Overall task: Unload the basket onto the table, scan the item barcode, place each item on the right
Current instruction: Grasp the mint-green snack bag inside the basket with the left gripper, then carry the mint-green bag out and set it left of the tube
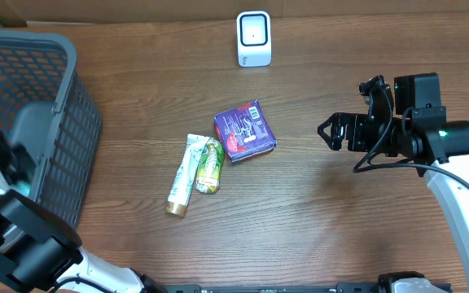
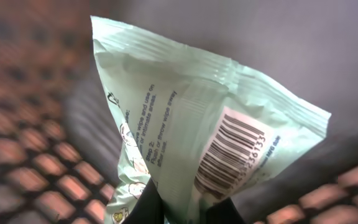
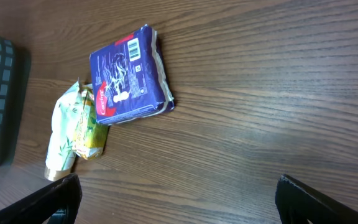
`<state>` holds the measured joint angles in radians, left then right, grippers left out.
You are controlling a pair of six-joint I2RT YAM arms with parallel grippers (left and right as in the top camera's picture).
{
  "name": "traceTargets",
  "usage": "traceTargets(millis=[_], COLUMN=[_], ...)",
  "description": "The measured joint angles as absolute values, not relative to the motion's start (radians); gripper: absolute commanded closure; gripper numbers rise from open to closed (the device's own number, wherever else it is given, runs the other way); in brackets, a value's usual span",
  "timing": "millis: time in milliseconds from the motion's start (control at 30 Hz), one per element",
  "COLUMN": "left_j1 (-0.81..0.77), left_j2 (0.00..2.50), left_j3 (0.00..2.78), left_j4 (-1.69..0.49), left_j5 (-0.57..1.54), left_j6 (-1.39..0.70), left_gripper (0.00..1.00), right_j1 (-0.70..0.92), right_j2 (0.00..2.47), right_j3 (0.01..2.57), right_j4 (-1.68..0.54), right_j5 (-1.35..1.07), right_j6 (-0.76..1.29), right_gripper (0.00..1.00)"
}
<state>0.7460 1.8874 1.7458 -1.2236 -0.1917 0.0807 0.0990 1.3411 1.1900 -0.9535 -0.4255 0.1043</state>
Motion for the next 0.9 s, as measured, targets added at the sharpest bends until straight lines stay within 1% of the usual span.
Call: traceTargets(millis=[200,300,400,533,700,767,900], left_j1=[0.679,0.624,0.519,0.304,0.042,-0.038,-0.08], left_j2=[1.887,1.882,1.871,1.857,1.857,1.854,1.851], left_j3=[2.186,2.323,2.401,2.424,2.392,2.325,2.185], left_j4=[-1.341,-1.393,-1.438,-1.479,-1.511,-1.512,-1.5], left_j5=[-0.159,-0.075,0.002,0.043,0.018,0.008,-0.004], left_j6=[0.023,0.009,0.01,0.033,0.044,0.052,0.054], left_gripper=[0.96,0.96,0.96,0.96,0.96,0.96,0.96], right_j1=[0.099,0.099,0.099,0.099,0.099,0.099,0.099], right_j2=[1.341,1.341,1.341,1.341,1.341,1.341,1.341], right_j3=[1.19,1.19,1.19,1.19,1.19,1.19,1.19], right_j4=[-0.953,-0.954,-0.954,-0.953,-0.954,-0.954,-0.954], right_j5=[-0.426,-0.426,-0.426,-0.425,-0.426,-0.425,-0.425], right_j6=[0.104,0.105,0.104,0.104,0.104,0.104,0.104], right_gripper=[0.0,0.0,0.0,0.0,0.0,0.0,0.0])
